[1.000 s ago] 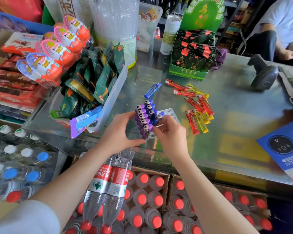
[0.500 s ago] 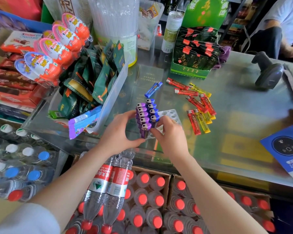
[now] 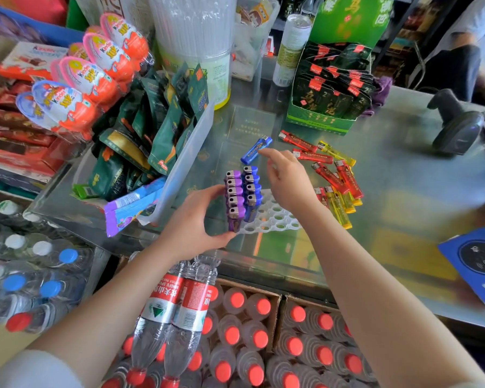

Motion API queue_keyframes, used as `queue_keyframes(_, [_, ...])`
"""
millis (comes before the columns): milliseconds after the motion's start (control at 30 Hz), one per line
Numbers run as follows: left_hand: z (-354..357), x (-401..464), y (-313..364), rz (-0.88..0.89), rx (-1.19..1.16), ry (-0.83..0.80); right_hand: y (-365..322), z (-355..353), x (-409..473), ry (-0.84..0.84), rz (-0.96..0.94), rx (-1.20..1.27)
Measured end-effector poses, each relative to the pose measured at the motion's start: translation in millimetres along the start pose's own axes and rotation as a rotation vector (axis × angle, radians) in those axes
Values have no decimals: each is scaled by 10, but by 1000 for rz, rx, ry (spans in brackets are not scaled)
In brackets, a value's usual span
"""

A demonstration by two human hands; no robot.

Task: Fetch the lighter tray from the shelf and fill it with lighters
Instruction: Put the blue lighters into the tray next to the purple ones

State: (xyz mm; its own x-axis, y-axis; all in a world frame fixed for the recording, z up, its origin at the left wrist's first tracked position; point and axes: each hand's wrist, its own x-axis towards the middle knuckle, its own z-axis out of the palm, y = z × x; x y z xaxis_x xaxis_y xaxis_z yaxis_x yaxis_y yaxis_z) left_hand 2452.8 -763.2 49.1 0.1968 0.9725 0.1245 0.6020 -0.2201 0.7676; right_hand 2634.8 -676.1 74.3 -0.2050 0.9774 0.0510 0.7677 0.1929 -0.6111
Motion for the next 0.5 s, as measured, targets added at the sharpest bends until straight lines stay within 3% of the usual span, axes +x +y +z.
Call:
queue_keyframes(100, [-1, 16, -38, 7, 5, -11, -72, 96, 226, -137, -17, -33])
queue_keyframes(200, [3, 22, -78, 19, 7, -25, -82, 178, 328, -197, -56, -242])
queue_keyframes(367, [9, 22, -105, 24, 24, -23, -17, 204, 360, -16, 104, -284])
queue_keyframes(500, [-2, 24, -82, 11, 13, -36, 118, 129, 320, 19, 116, -270])
